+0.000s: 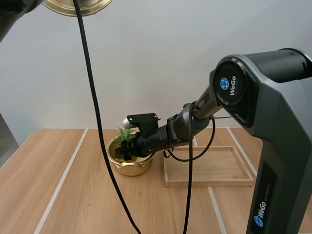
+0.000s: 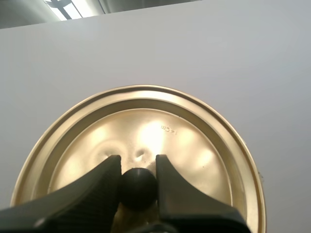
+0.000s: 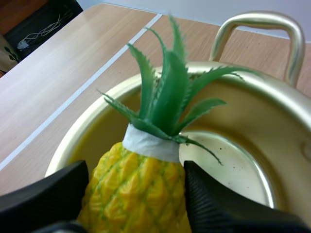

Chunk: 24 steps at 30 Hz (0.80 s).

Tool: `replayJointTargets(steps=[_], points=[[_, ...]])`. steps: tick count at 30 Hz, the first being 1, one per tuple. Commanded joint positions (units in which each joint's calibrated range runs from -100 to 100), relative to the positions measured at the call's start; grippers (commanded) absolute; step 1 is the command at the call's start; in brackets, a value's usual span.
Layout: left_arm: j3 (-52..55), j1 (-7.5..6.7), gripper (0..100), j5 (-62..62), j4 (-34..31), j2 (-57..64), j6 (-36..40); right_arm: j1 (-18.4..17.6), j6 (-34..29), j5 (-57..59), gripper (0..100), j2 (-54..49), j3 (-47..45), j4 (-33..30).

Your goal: Open the pot, put the pineapple inside, and close it

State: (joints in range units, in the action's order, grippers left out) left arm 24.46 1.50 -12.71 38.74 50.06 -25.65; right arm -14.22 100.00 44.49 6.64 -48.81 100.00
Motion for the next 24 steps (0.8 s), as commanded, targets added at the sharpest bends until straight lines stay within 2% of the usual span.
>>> replayJointTargets(steps=[1,14,15,16,18,19,24], points=[[-0.7,-0.19,0,0.8,-0.1,0.4,0.5,0.7,0.0,-14.9,0,2.4,-2.2,0.0],[-0.7,-0.19,0,0.8,-0.1,0.4,0.5,0.7,0.0,-18.1,1,2.3,-2.2,0.0],[-0.7,-0.19,0,0.8,-0.1,0.4,0.5,0.7,0.0,-18.1,12,2.3,-2.2,0.0],[-0.7,-0.19,0,0.8,-0.1,0.4,0.5,0.7,0.0,-18.1,31,2.3,-2.2,0.0],[-0.7,-0.19,0,0.8,-0.1,0.4,0.5,0.7,0.0,-17.7,80,2.3,-2.2,0.0],[-0.7,-0.19,0,0.8,-0.1,0.4,0.5,0.7,0.0,-17.5,100,2.3,-2.2,0.0],[-0.7,-0.19,0,0.8,-0.1,0.4,0.5,0.7,0.0,-19.3,100,2.3,-2.2,0.0]])
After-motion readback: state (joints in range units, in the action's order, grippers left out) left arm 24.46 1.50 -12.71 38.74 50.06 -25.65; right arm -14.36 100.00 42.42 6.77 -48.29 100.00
